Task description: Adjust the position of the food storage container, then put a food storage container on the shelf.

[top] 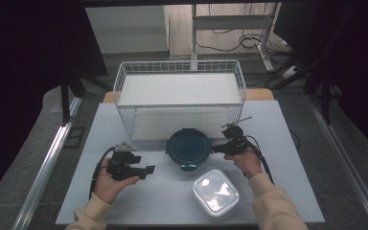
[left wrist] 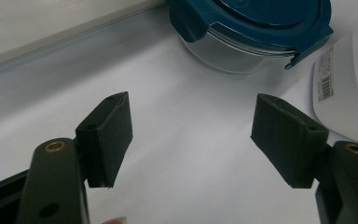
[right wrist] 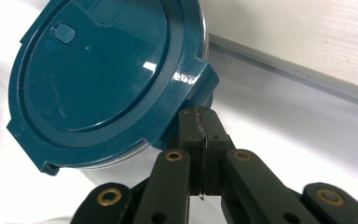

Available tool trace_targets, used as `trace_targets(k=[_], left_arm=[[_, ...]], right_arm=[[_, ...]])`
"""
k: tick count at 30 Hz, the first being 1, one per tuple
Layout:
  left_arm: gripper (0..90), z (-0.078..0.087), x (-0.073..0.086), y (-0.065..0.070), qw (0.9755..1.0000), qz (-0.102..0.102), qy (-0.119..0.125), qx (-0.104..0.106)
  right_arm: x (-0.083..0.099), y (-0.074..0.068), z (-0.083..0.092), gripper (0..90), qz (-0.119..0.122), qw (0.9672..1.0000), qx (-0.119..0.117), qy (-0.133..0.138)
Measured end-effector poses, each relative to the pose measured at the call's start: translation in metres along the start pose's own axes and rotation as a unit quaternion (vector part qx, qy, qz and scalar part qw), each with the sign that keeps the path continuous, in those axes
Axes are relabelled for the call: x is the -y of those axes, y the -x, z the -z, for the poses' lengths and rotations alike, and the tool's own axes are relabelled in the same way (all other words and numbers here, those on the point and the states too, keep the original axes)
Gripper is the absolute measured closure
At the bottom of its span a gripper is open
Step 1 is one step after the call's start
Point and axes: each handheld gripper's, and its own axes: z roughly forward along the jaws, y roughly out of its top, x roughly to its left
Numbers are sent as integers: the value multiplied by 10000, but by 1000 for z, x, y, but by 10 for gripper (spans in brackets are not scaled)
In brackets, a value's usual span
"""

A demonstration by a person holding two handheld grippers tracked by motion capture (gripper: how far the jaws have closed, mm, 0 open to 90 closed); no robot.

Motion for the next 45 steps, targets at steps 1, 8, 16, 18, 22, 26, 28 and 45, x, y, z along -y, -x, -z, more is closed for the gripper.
trace_targets(k=[1, 8, 16, 18, 22, 26, 28, 45], left_arm=[[284, 0, 0, 0, 10000, 7, 4, -3], [283, 3, 1, -3, 10000, 37, 56, -5], [278, 4, 1, -4, 10000, 70, 66, -2], [276, 3, 1, -4, 10000, 60, 55, -3], [271, 2, 1, -3, 10000, 63, 45, 20], [271, 2, 1, -2, 9999, 52, 87, 30], [268, 3, 1, -3, 9998, 115, 137, 40], [202, -13, -24, -10, 9923, 925, 401, 721]], right_arm=[[0, 0, 0, 897, -12, 10000, -25, 11], [1, 1, 11, 896, 73, 9998, 35, 204], [12, 0, 29, 720, 158, 9990, 148, 382], [16, 0, 31, 525, 134, 9988, 191, 422], [23, 3, 36, 329, -12, 9976, 328, 612], [26, 8, 40, 264, -188, 9965, 281, 770], [28, 10, 41, 244, -227, 9963, 179, 803], [25, -2, 38, 163, -249, 9960, -216, 836]])
